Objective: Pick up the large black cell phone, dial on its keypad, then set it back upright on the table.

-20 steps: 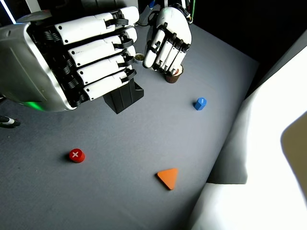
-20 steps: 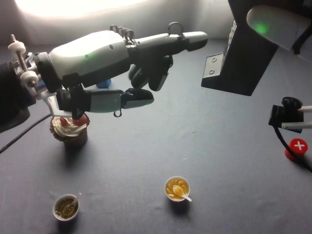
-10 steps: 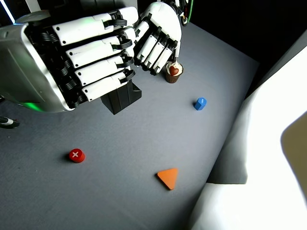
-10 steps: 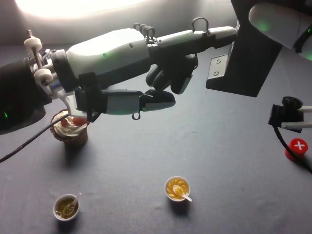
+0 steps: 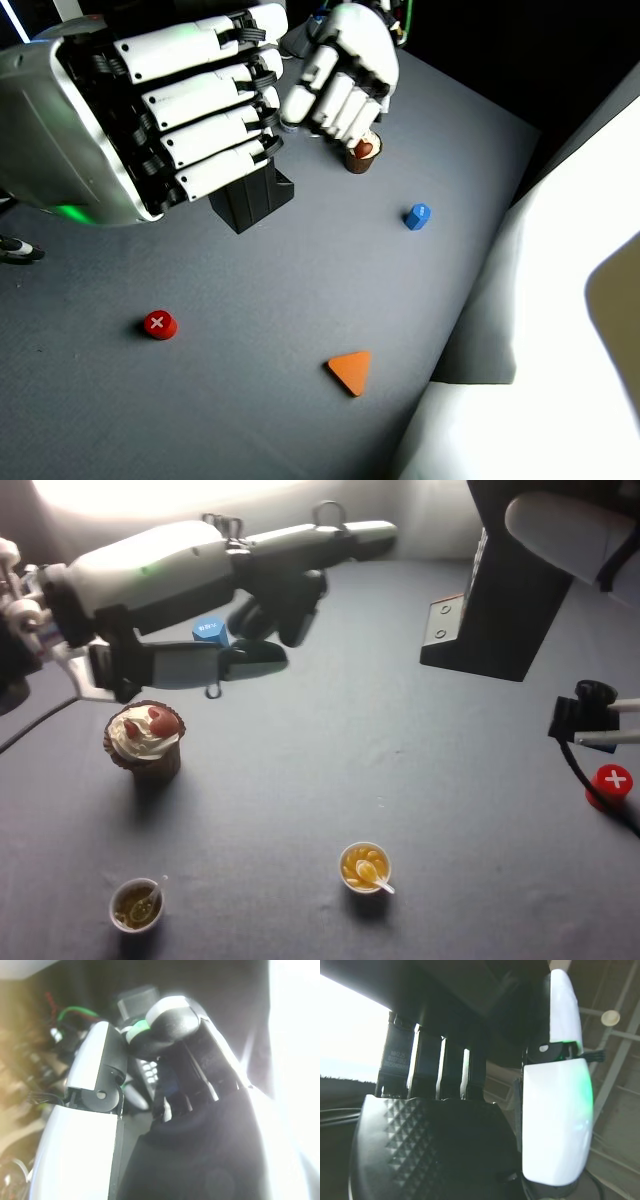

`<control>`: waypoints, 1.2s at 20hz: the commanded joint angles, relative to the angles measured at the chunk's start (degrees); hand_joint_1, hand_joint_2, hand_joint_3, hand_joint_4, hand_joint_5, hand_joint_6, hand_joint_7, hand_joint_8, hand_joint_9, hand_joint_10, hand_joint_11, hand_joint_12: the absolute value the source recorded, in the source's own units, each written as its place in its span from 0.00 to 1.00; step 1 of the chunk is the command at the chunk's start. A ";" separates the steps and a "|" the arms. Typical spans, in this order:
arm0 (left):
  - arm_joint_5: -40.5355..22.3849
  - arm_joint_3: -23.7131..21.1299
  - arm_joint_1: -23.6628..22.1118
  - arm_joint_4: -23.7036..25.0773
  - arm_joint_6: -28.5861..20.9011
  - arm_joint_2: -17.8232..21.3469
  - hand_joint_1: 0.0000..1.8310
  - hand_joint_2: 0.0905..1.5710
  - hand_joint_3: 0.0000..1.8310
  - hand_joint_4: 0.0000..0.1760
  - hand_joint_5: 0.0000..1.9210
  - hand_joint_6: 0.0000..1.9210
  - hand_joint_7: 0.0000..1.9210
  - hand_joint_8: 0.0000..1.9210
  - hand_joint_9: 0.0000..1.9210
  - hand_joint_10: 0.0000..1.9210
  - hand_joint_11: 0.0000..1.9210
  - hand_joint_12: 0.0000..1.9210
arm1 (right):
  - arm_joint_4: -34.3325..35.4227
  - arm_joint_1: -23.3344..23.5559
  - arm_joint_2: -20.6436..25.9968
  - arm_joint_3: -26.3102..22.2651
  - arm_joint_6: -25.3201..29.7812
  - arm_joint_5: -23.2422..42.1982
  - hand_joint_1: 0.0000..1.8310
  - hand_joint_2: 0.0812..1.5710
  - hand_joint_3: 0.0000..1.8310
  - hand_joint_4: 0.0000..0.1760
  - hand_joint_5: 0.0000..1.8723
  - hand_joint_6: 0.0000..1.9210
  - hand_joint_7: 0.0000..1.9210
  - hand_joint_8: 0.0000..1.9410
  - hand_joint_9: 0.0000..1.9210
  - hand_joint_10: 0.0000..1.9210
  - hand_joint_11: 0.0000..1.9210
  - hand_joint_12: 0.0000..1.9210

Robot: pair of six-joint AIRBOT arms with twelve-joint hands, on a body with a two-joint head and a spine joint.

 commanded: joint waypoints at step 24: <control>-12.48 -3.11 1.19 -3.02 -3.15 3.14 0.71 0.80 0.00 0.69 0.03 0.00 0.34 0.82 0.43 1.00 0.37 1.00 | -2.20 -0.62 0.15 0.83 1.17 7.86 0.75 0.72 0.00 0.00 0.47 0.48 0.44 0.63 0.47 0.70 0.50 0.62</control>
